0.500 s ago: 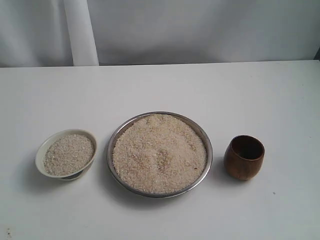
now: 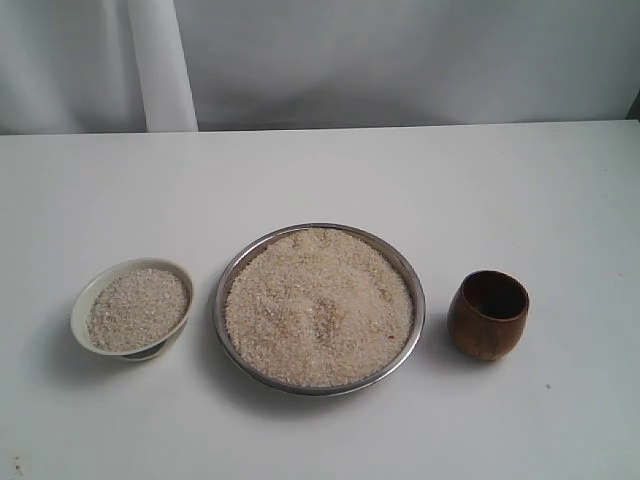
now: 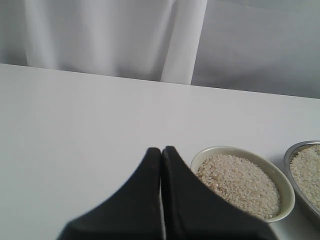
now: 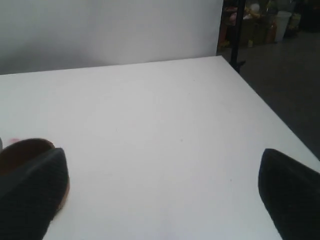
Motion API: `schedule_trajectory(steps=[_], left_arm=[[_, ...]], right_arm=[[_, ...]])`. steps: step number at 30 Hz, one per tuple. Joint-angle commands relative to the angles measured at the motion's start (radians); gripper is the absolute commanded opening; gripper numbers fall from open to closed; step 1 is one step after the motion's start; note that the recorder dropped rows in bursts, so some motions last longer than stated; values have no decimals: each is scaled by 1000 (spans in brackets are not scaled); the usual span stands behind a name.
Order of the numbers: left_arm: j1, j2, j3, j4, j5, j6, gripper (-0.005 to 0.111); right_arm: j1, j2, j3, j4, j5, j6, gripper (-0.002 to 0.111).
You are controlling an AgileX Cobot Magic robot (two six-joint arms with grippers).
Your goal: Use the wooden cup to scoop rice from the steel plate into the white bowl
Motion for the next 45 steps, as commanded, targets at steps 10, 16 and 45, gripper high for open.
schedule_trajectory(steps=[10,16,45], left_arm=[[-2,0,2,-1,-6,-4,0],[-2,0,2,-1,-6,-4,0],[-2,0,2,-1,-6,-4,0]], right_arm=[[-7,-4,4,-10,-537,-11,95],[-7,-4,4,-10,-597,-11,95],[2,104,-95,-135,-481,428,95]])
